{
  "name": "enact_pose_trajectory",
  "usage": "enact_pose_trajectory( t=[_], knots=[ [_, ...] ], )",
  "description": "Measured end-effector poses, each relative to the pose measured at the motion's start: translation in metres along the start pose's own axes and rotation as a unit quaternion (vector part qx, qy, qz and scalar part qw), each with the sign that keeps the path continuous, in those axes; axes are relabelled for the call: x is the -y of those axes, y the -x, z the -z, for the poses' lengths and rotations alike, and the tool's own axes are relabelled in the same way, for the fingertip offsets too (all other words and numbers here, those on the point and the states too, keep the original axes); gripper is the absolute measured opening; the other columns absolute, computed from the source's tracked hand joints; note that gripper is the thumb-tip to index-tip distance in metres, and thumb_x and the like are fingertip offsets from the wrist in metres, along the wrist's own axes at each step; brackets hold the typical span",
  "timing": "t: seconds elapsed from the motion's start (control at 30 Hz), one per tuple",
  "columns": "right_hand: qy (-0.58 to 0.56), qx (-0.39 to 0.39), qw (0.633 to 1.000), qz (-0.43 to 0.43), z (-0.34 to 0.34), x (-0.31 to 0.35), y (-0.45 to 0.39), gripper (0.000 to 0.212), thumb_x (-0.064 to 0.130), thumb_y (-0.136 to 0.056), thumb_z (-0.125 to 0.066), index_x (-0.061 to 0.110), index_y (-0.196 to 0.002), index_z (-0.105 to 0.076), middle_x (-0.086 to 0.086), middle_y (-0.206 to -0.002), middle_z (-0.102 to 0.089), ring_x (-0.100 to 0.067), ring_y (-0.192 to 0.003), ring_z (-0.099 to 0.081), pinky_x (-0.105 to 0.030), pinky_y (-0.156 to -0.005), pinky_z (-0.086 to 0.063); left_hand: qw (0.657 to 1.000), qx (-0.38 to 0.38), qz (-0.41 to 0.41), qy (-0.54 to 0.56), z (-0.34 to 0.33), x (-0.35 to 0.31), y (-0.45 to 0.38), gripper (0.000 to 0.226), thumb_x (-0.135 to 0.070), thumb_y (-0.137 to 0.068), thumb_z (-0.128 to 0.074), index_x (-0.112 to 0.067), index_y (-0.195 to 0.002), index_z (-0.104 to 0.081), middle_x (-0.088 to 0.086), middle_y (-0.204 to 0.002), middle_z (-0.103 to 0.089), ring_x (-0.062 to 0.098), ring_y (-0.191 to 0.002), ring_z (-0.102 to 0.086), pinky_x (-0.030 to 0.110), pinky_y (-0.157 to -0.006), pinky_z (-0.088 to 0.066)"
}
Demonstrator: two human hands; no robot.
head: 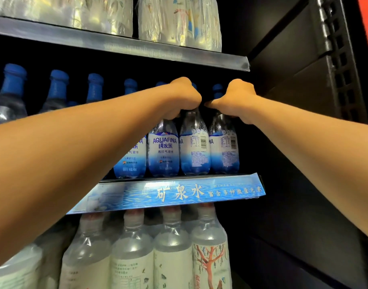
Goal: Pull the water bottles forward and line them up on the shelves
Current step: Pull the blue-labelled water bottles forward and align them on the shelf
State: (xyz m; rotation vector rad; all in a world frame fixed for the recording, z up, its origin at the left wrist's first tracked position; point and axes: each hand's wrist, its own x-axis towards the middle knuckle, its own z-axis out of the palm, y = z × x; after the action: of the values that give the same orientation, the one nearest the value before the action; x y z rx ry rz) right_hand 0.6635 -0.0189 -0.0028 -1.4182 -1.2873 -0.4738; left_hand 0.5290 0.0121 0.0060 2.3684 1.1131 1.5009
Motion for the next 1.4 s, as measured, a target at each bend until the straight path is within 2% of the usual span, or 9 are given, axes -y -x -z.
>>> enact_pose_trajectory(
  t=[0.2, 0.47, 0.63, 0.73, 0.83, 0.93, 1.2, 1.3, 1.4],
  knots=[
    [0.021, -0.007, 1.000, -0.022, -0.004, -0.003, -0.005, 0.048, 0.034, -0.069, -0.089, 0.014, -0.101, -0.059, -0.006, -0.096, -0.058, -0.023, -0.081, -0.057, -0.028, -0.066, -0.047, 0.999, -0.015, 0.001, 0.043, -0.002, -0.003, 0.001, 0.027, 0.003, -0.085, -0.068, -0.011, -0.080, -0.045, 0.017, -0.096, -0.062, 0.031, -0.086, -0.067, 0.044, -0.075, -0.060],
    [-0.123, 0.113, 0.984, -0.061, 0.001, 0.002, -0.006, 0.032, 0.008, -0.086, -0.072, 0.007, -0.115, -0.058, -0.015, -0.109, -0.067, -0.029, -0.095, -0.067, -0.046, -0.084, -0.059, 0.980, -0.120, -0.062, -0.145, -0.002, 0.003, 0.003, 0.043, -0.030, -0.078, -0.081, -0.016, -0.066, -0.043, -0.001, -0.065, -0.047, 0.012, -0.052, -0.045, 0.024, -0.041, -0.036],
    [-0.042, 0.034, 0.997, -0.048, -0.007, -0.003, -0.003, 0.057, 0.040, -0.069, -0.088, 0.007, -0.108, -0.062, -0.009, -0.103, -0.065, -0.026, -0.093, -0.066, -0.040, -0.078, -0.060, 0.998, -0.051, -0.014, 0.023, 0.000, 0.002, -0.002, 0.018, -0.010, -0.087, -0.068, -0.010, -0.084, -0.050, 0.011, -0.090, -0.059, 0.026, -0.081, -0.062, 0.037, -0.074, -0.059],
    [0.008, -0.017, 0.999, -0.030, -0.009, -0.003, -0.002, 0.051, 0.041, -0.066, -0.090, 0.012, -0.093, -0.058, -0.008, -0.094, -0.060, -0.025, -0.081, -0.062, -0.034, -0.064, -0.056, 0.999, -0.037, -0.005, 0.034, 0.001, 0.002, -0.002, 0.026, -0.003, -0.085, -0.070, -0.011, -0.079, -0.046, 0.015, -0.090, -0.060, 0.030, -0.083, -0.067, 0.046, -0.076, -0.061],
    [-0.023, 0.010, 0.998, -0.050, -0.009, -0.003, -0.005, 0.042, 0.029, -0.073, -0.087, 0.007, -0.098, -0.061, -0.011, -0.100, -0.063, -0.027, -0.085, -0.065, -0.039, -0.071, -0.061, 0.998, -0.060, -0.024, -0.017, 0.001, 0.005, -0.004, 0.036, -0.012, -0.079, -0.080, -0.012, -0.074, -0.045, 0.012, -0.083, -0.061, 0.027, -0.074, -0.068, 0.038, -0.063, -0.061],
    [-0.068, 0.061, 0.994, -0.058, -0.007, -0.002, -0.008, 0.030, 0.012, -0.082, -0.075, 0.004, -0.106, -0.059, -0.018, -0.108, -0.064, -0.034, -0.093, -0.066, -0.049, -0.080, -0.060, 0.977, -0.118, -0.076, -0.159, 0.000, 0.005, -0.002, 0.045, -0.031, -0.076, -0.083, -0.015, -0.066, -0.042, 0.000, -0.064, -0.049, 0.015, -0.054, -0.051, 0.025, -0.040, -0.039],
    [-0.124, 0.109, 0.985, -0.054, -0.002, -0.002, -0.006, 0.016, 0.010, -0.089, -0.069, 0.010, -0.099, -0.056, -0.017, -0.104, -0.068, -0.027, -0.091, -0.068, -0.046, -0.083, -0.059, 0.981, -0.103, -0.090, -0.141, 0.002, 0.006, 0.000, 0.047, -0.039, -0.077, -0.081, -0.014, -0.071, -0.042, 0.001, -0.067, -0.047, 0.018, -0.062, -0.051, 0.027, -0.045, -0.040],
    [-0.130, 0.079, 0.987, -0.055, -0.004, -0.003, -0.005, 0.037, 0.026, -0.078, -0.084, 0.009, -0.102, -0.061, -0.013, -0.101, -0.068, -0.027, -0.089, -0.069, -0.045, -0.080, -0.060, 0.997, -0.048, -0.047, -0.034, 0.002, 0.005, 0.000, 0.030, -0.018, -0.082, -0.077, -0.012, -0.078, -0.048, 0.011, -0.089, -0.061, 0.026, -0.082, -0.066, 0.039, -0.073, -0.061],
    [-0.065, 0.031, 0.996, -0.049, -0.005, -0.005, -0.005, 0.050, 0.031, -0.072, -0.087, 0.007, -0.109, -0.063, -0.012, -0.105, -0.067, -0.028, -0.090, -0.067, -0.043, -0.078, -0.061, 0.996, -0.059, -0.031, -0.061, 0.000, 0.007, 0.000, 0.027, -0.004, -0.082, -0.073, -0.010, -0.078, -0.048, 0.013, -0.087, -0.057, 0.028, -0.082, -0.066, 0.041, -0.075, -0.061]
  ],
)
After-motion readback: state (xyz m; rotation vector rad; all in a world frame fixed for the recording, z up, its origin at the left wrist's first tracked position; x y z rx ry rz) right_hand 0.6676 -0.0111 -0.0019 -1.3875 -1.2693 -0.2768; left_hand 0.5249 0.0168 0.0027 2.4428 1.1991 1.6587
